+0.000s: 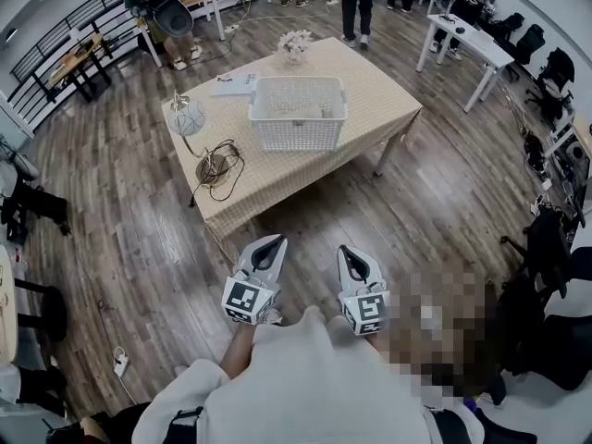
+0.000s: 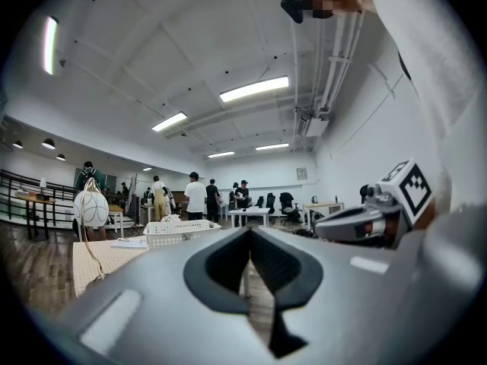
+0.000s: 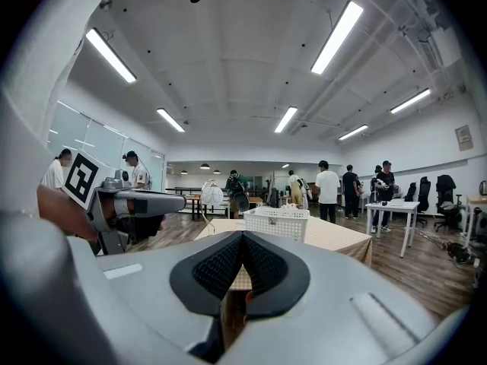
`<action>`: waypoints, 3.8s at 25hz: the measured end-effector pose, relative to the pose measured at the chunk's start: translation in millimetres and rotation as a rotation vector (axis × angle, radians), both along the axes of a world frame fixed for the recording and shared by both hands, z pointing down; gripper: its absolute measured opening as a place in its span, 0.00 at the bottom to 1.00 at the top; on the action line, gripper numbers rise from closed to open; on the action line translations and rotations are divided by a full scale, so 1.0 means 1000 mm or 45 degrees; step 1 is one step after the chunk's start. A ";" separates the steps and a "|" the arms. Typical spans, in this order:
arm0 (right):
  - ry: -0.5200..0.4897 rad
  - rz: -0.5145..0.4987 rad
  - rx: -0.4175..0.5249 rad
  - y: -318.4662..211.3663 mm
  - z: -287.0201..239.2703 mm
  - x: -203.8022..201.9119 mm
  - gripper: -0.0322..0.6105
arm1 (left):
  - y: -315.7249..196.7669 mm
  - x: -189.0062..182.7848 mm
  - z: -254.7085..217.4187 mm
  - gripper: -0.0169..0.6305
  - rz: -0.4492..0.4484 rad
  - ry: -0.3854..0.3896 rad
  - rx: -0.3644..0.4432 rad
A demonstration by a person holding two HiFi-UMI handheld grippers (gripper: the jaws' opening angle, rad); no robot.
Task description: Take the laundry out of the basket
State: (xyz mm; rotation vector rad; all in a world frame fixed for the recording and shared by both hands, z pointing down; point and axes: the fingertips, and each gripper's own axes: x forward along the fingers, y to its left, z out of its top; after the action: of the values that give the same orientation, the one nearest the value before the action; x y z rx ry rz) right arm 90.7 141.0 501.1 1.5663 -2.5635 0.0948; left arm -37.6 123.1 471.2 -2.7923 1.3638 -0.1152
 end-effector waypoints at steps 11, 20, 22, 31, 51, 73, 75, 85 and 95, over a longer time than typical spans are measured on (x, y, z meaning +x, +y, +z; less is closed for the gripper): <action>0.017 -0.048 -0.016 -0.017 0.015 0.025 0.05 | -0.010 0.025 0.016 0.04 -0.046 -0.008 -0.032; 0.042 -0.053 -0.030 -0.058 0.023 0.027 0.05 | -0.055 0.027 0.024 0.04 -0.053 0.010 -0.041; 0.052 -0.051 -0.039 -0.072 0.027 0.025 0.05 | -0.069 0.026 0.029 0.04 -0.047 0.019 -0.048; 0.086 -0.029 -0.064 -0.159 0.033 0.006 0.05 | -0.165 0.017 0.033 0.04 -0.002 0.059 -0.050; 0.113 0.058 0.007 -0.370 -0.011 -0.083 0.05 | -0.376 -0.054 -0.016 0.04 0.143 0.084 0.040; -0.021 -0.106 0.018 -0.493 -0.021 -0.061 0.05 | -0.496 -0.028 -0.011 0.04 0.013 0.056 -0.014; -0.024 -0.127 0.036 -0.513 -0.026 -0.052 0.05 | -0.515 -0.021 -0.014 0.04 -0.012 0.042 -0.002; -0.058 -0.185 0.070 -0.576 -0.036 -0.014 0.05 | -0.567 -0.006 -0.021 0.04 -0.146 -0.001 0.006; -0.101 -0.197 0.024 -0.610 -0.031 -0.031 0.05 | -0.594 -0.018 -0.014 0.04 -0.155 -0.020 -0.029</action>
State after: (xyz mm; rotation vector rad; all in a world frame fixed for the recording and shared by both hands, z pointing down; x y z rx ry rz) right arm 59.3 -468.7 470.4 1.3908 -2.7437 0.1187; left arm -55.2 -470.8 456.9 -2.7185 1.5385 -0.1567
